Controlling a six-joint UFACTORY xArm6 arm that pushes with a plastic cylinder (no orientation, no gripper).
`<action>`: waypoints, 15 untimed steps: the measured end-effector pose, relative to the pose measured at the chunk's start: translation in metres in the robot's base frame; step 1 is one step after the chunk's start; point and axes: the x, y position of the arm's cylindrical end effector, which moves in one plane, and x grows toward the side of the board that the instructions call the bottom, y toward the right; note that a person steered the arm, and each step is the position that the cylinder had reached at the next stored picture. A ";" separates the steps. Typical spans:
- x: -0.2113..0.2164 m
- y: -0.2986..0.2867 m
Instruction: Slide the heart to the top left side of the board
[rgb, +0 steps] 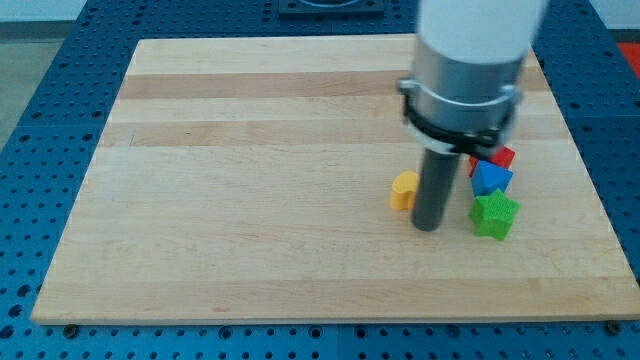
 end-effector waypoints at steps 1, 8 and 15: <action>-0.010 0.008; -0.224 -0.086; -0.249 -0.311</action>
